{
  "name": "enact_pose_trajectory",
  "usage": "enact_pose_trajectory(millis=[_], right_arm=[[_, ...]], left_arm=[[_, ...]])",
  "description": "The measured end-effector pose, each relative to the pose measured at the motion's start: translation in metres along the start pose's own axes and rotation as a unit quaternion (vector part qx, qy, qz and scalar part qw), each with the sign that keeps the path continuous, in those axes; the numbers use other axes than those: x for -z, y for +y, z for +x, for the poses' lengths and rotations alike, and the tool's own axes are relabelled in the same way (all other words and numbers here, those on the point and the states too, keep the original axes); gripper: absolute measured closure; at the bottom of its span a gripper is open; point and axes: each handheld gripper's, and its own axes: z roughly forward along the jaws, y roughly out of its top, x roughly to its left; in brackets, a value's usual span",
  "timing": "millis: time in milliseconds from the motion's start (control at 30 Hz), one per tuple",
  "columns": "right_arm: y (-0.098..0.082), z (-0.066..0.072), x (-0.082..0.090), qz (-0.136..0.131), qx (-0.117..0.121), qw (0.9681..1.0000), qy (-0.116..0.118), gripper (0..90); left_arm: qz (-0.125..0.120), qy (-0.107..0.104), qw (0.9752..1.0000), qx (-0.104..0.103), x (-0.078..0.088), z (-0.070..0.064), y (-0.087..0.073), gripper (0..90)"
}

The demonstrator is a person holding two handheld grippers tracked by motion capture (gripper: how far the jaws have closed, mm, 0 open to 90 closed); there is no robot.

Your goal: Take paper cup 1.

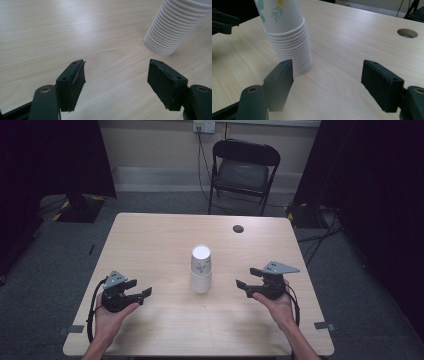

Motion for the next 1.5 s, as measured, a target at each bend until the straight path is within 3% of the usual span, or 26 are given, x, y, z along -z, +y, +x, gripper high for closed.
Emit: enact_pose_trajectory(millis=[167,800,1133,1333,1500], right_arm=[[0.012,0.01,-0.014,-0.007,0.009,0.9997,0.024,25.1],[0.042,0.039,-0.05,-0.022,0.044,0.996,0.075,21.3],[0.061,0.047,-0.069,-0.039,0.051,0.9946,0.082,17.0],[0.066,0.049,-0.081,-0.04,0.051,0.9942,0.086,17.7],[0.069,0.05,-0.089,-0.044,0.048,0.9938,0.09,18.6]], left_arm=[[-0.001,0.003,1.0,0.003,0.0,0.001,0.0,30.1],[0.003,0.001,1.0,-0.004,0.0,-0.001,-0.001,30.1],[0.005,-0.002,1.0,-0.008,-0.002,-0.002,-0.001,29.7],[0.01,-0.015,0.9998,-0.003,-0.008,-0.002,0.0,28.4],[0.023,-0.025,0.9991,-0.024,-0.013,-0.006,0.001,28.3]])
